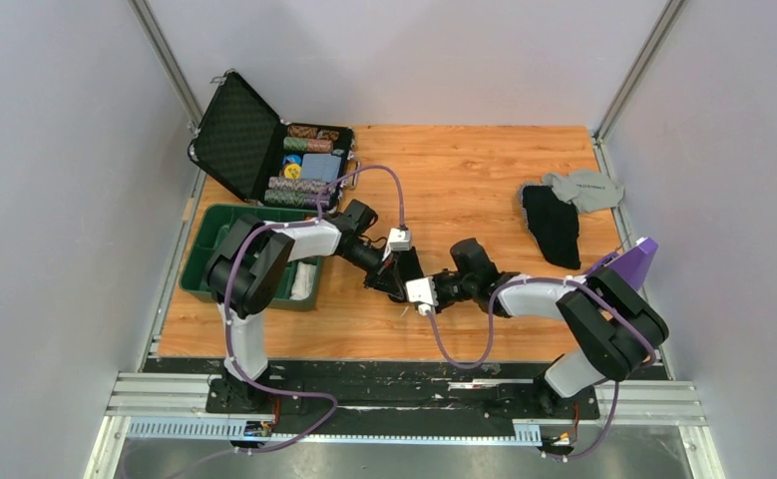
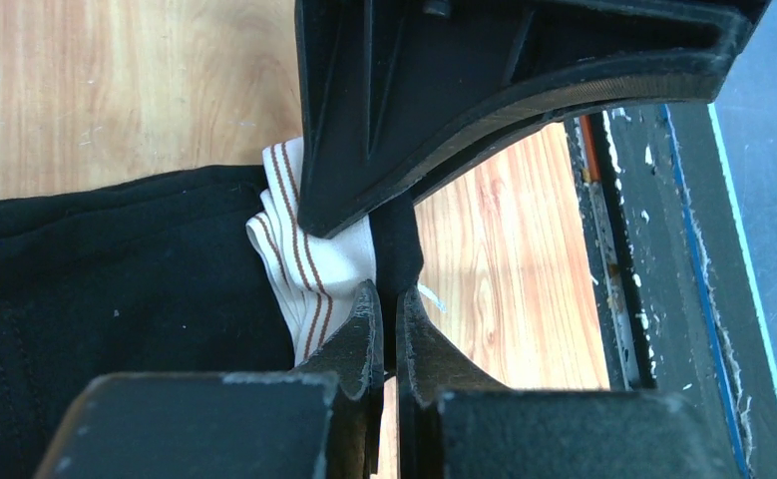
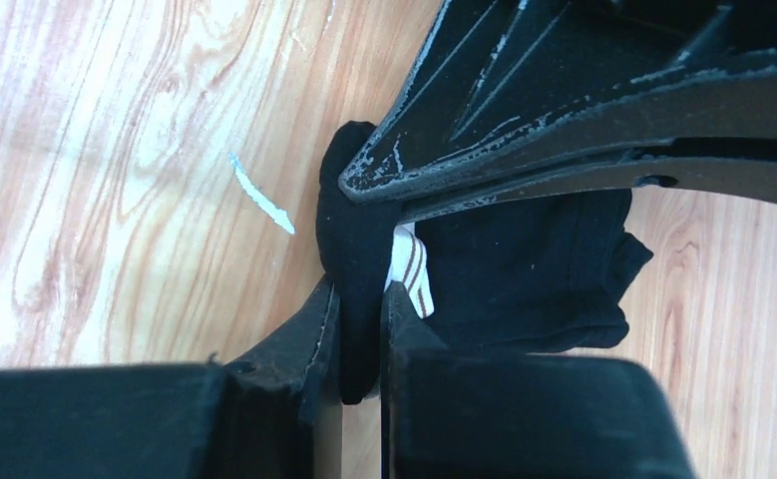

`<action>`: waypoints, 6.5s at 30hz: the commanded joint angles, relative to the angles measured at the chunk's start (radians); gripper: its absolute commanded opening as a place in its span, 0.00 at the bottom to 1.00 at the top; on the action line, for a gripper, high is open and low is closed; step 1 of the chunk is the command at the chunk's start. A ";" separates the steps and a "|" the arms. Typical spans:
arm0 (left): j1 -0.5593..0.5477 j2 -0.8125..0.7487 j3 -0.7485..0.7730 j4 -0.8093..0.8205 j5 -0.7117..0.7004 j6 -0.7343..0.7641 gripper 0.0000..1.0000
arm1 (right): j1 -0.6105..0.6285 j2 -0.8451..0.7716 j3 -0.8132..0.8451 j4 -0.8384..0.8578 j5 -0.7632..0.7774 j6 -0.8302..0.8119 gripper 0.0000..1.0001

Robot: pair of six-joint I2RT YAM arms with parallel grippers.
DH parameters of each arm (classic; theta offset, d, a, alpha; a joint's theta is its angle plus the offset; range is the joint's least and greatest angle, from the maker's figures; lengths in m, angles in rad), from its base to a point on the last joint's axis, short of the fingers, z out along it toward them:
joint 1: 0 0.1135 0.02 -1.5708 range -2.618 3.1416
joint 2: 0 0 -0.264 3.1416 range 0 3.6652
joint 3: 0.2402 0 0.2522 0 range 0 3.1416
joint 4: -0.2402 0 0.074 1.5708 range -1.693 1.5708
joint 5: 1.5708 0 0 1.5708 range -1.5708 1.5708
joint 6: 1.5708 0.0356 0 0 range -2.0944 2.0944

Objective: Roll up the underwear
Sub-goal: Roll the underwear to the center of the board.

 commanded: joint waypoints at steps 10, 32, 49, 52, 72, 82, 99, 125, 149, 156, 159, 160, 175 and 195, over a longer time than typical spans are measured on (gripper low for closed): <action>0.018 -0.021 -0.138 0.051 0.032 -0.366 0.00 | -0.104 0.096 0.386 -0.885 -0.139 -0.158 0.00; 0.050 0.045 0.015 -0.220 -0.040 -0.591 0.00 | -0.130 0.441 0.759 -1.451 -0.168 -0.018 0.00; 0.157 0.222 0.274 -0.286 -0.241 -0.584 0.19 | -0.261 0.890 1.091 -1.616 -0.232 0.229 0.00; 0.158 0.156 0.278 -0.266 -0.302 -0.583 0.28 | -0.276 0.946 1.151 -1.638 -0.217 0.278 0.00; -0.145 -0.502 -0.407 0.503 -0.532 0.381 0.48 | -0.294 1.091 1.252 -1.677 -0.231 0.475 0.01; -0.236 -0.423 -0.411 0.421 -0.475 0.630 0.47 | -0.299 1.121 1.286 -1.705 -0.235 0.486 0.01; -0.285 -0.347 -0.446 0.570 -0.710 0.619 0.48 | -0.307 1.137 1.305 -1.730 -0.251 0.477 0.01; -0.275 -0.182 -0.369 0.523 -0.757 0.687 0.48 | -0.313 1.161 1.333 -1.764 -0.266 0.463 0.01; -0.201 0.109 0.278 -0.558 -0.412 0.663 0.00 | -0.708 0.119 0.988 -1.156 -0.253 0.541 1.00; -0.164 0.167 0.347 -0.589 -0.314 0.559 0.00 | -0.530 -0.693 0.063 -0.344 -0.226 0.331 0.97; -0.156 0.200 0.404 -0.652 -0.276 0.556 0.00 | -0.353 -0.745 -0.027 -0.466 -0.183 0.186 0.75; -0.151 0.223 0.420 -0.699 -0.254 0.556 0.00 | -0.295 -0.745 -0.059 -0.438 -0.123 0.165 0.70; -0.111 0.313 0.511 -0.766 -0.142 0.492 0.00 | -0.098 -0.397 -0.114 -0.112 -0.040 0.014 0.69; -0.056 0.388 0.614 -0.831 -0.096 0.460 0.00 | -0.095 -0.077 0.008 -0.123 -0.033 -0.021 0.36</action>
